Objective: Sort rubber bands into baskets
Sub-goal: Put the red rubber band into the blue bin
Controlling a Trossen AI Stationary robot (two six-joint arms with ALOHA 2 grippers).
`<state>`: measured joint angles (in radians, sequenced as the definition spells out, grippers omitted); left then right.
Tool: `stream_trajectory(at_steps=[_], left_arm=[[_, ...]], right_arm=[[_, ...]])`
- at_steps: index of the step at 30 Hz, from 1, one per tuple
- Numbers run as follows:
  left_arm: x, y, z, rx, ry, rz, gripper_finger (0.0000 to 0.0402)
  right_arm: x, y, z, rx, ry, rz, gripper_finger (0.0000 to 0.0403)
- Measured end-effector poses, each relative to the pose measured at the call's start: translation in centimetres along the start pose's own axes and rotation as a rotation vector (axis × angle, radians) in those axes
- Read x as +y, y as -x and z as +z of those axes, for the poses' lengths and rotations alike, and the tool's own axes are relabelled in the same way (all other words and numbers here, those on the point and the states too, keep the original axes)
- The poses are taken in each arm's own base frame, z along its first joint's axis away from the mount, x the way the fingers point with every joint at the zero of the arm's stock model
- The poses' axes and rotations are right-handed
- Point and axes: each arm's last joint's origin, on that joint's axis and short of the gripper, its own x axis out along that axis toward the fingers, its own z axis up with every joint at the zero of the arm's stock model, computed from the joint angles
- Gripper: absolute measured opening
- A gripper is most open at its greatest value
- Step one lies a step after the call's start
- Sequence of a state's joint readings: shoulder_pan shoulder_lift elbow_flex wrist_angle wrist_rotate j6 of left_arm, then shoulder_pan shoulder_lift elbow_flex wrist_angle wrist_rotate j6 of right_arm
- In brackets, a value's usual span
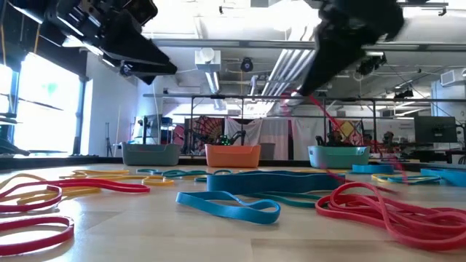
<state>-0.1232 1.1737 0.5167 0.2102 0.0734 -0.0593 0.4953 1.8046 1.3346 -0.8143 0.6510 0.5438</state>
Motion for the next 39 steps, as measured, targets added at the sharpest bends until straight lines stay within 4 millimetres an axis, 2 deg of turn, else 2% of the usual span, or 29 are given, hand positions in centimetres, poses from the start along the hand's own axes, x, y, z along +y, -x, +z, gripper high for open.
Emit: stream_trajectory(at_steps=[4,8,11,14,18,22,26,30,39], left_arm=[[-0.8,-1.4,-0.1,-0.023,-0.039,-0.021,0.0073],[-1.5,-2.3,0.7,-0.04,-0.099,0.059,0.0021],[-1.8,-2.8,1.1,-0.042,-0.105,0.065,0.0005],[-2.0,-3.3,1.4,-0.048,-0.109,0.07,0.002],[-2.1,-3.7,1.6,-0.043,-0.117,0.124,0.0066],[-2.1,-3.8,2.2,-0.06,-0.15,0.152,0.0112],[-2.2,-4.0,2.5,-0.067,-0.179,0.138,0.014],[-2.8,-4.0,2.5,-0.067,-0.247,0.089,0.0149],[-2.8,-4.0,2.6,-0.072,-0.268,0.136,0.0149]], right_arm=[[-0.4,-0.6,1.4,-0.102,-0.018,-0.027,0.0],[-0.7,-0.9,2.8,-0.188,-0.011,-0.032,0.0],[-1.0,-1.2,3.7,-0.235,0.004,-0.019,0.0],[-1.1,-1.3,4.4,-0.28,0.015,-0.004,0.0],[-1.3,-1.4,5.0,-0.311,0.024,0.04,0.0],[-1.1,-1.4,5.2,-0.326,0.033,0.083,0.0],[-1.1,-1.4,5.3,-0.331,0.034,0.087,0.0],[-1.0,-1.3,5.4,-0.344,0.04,0.088,0.0],[-0.9,-1.1,5.8,-0.378,0.042,0.112,0.0]])
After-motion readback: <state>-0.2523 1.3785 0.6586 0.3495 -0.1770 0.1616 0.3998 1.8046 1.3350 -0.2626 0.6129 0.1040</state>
